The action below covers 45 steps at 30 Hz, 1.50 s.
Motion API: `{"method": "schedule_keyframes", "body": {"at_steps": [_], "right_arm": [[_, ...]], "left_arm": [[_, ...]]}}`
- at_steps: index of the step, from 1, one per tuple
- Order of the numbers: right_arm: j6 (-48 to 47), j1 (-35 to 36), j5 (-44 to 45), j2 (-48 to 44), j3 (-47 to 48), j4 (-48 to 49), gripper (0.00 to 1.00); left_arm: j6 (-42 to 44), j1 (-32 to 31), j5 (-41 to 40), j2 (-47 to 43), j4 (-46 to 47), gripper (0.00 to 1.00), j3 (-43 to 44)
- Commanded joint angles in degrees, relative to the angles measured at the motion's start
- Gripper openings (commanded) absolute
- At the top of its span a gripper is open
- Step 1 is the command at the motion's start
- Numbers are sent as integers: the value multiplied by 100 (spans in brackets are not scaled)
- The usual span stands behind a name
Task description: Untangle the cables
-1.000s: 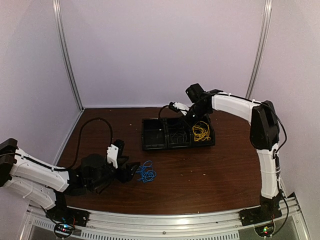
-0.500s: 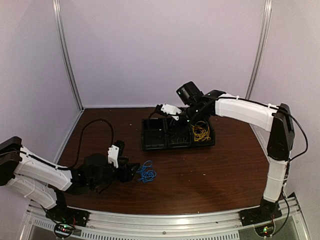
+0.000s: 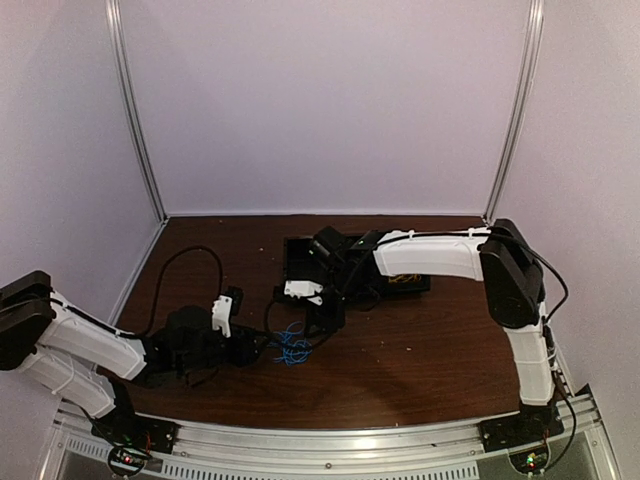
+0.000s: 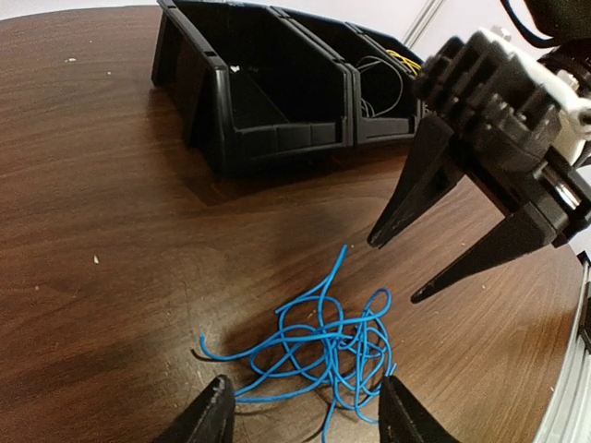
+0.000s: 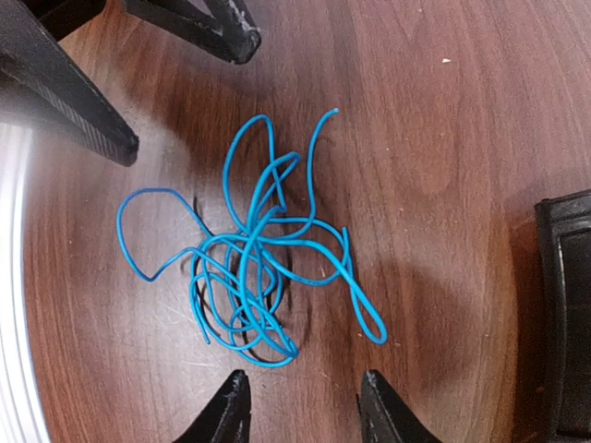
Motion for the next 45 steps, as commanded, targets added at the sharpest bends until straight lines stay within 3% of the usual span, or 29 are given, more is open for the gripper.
{"method": "schedule_keyframes", "body": {"at_steps": [1,6,10,16,19,23,28,33,36,39,45], "right_arm": [[-10,-28,-225,199,242,33,43],[107,-16,-311,378,244,220,45],[183,-7,-431,459,350,280,39],[221,-7,-585,423,388,290,10],[223,-7,-566,391,391,242,0],[185,-7,-582,249,578,-84,0],[324,-8,-803,-316,1014,-433,0],[459,-5,-1267,-420,1860,-1015,0],[500,0,-1669,-501,2179,-1204,0],[435,2,-2176,-702,2364,-1416,0],[213,1,-2633,-1128,2877,-1892,0]], "left_arm": [[-214,77,134,17,309,55,-152],[-251,94,70,-34,334,56,-246],[-256,88,48,-43,343,56,-251],[-215,87,-20,-141,343,57,-259],[-182,87,-61,-219,342,58,-272],[52,92,24,-318,416,61,-277],[754,73,690,-336,926,67,-178],[1204,73,583,-94,1264,67,242],[1347,70,129,372,1323,66,625],[1441,70,-171,983,2199,62,712],[1505,86,-540,2078,3620,43,834]]}}
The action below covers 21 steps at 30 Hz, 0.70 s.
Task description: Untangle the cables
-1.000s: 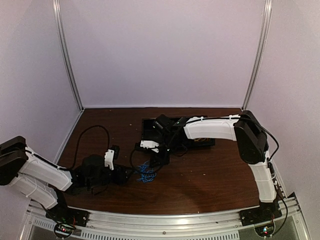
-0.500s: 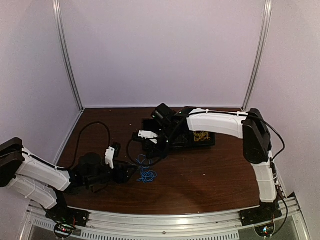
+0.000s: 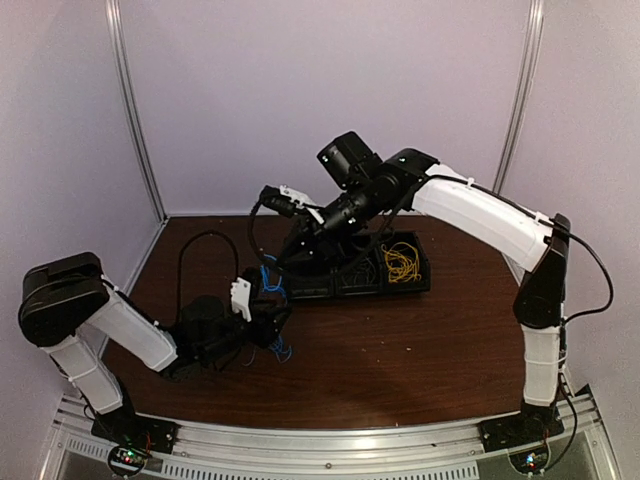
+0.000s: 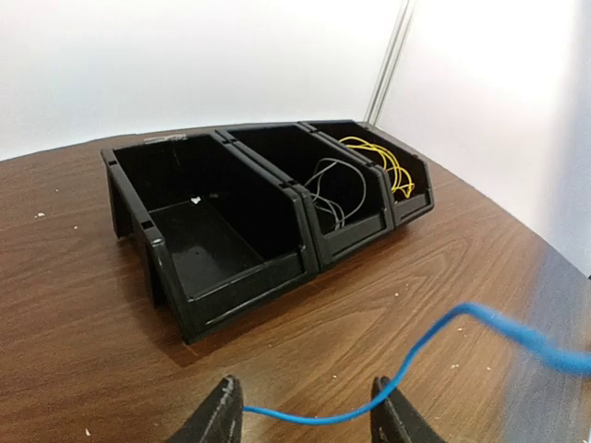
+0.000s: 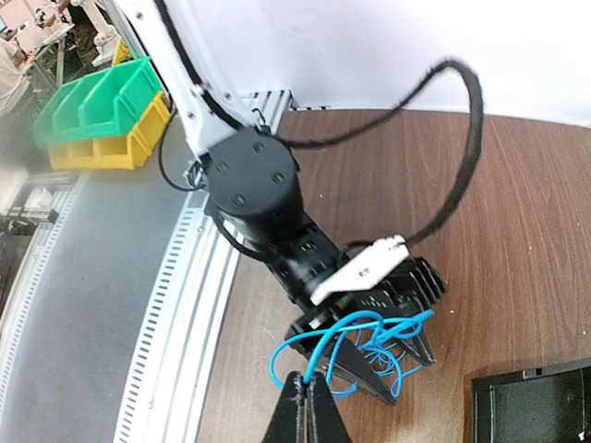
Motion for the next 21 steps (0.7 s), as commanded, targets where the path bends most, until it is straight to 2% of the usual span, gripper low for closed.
{"method": "schedule_keyframes", "body": {"at_steps": [1,7,10,16,21], "right_arm": [[-160,5,-550,-567,405,-428,0],[-116,1,-288,-1371,624,50,0],[-189,-28,-116,-1587,1010,91,0],[-89,-559,-314,-1786,1318,162,0],[9,-976,-388,-1956,1360,277,0]], "left_arm": [[192,39,-367,684,1475,40,158],[-61,41,-284,1364,1879,27,135],[-131,48,-304,1472,2029,16,0],[-217,49,-353,1451,2140,0,-205],[-245,53,-331,1451,2123,0,-227]]}}
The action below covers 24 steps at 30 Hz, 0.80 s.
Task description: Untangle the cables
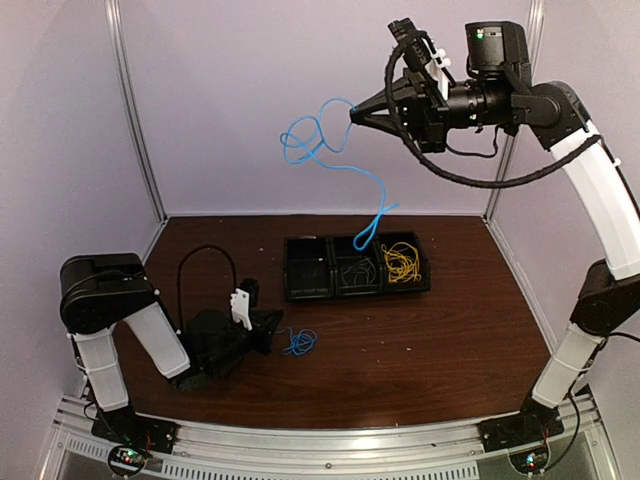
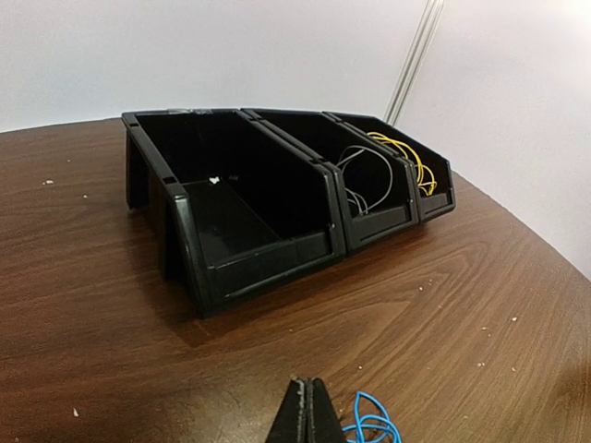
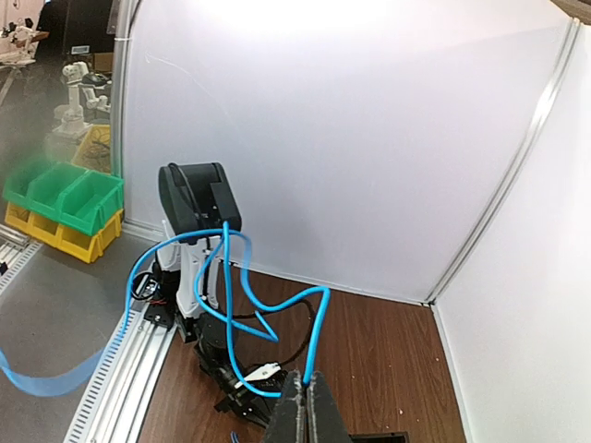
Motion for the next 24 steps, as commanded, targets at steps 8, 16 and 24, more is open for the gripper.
{"method": "schedule_keyframes", "body": {"at_steps": [8,16,24], "right_arm": [[269,-348,302,-190,-876,570,0],[560,-529,925,2,-1846,1528,0],[638,-583,1488,521,-2229,2108,0]], "left_arm": [[-108,46,260,-633,-46,13,-113],[-275,43,386,-1858,-1008,42,-328],[-305,44,32,-3381,-2751,52,-506]]}}
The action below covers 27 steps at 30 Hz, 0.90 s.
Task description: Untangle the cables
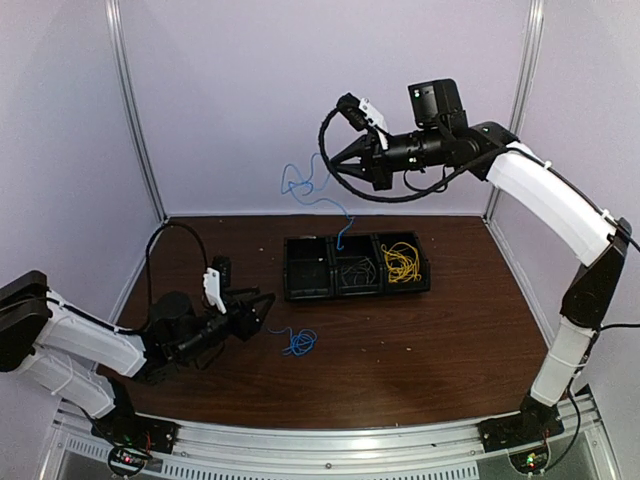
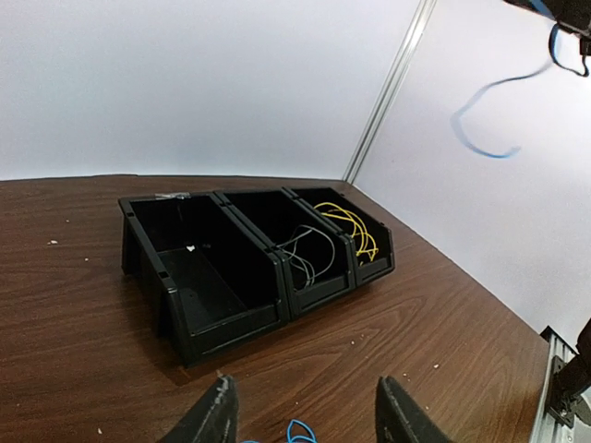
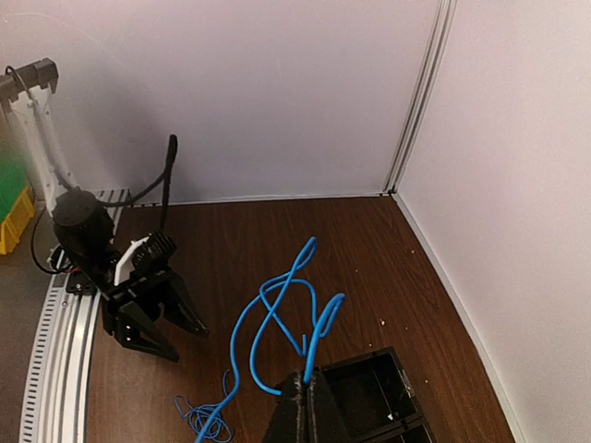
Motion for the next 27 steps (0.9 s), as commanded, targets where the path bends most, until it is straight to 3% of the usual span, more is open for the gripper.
{"method": "schedule_keyframes", "body": {"at_steps": [1,16,27], "right_arm": [[147,-36,509,324,-154,589,0],[234,-159,1239,1854,399,1044,0],[370,-398,1380,2647,543,1082,0]], "left_arm": [[-26,49,-290,-762,-1060,53,-257],[-174,44,-1389,-3314,-2922,61,-994],[-234,43,-1599,-3573,-3038,62,-1185]]}}
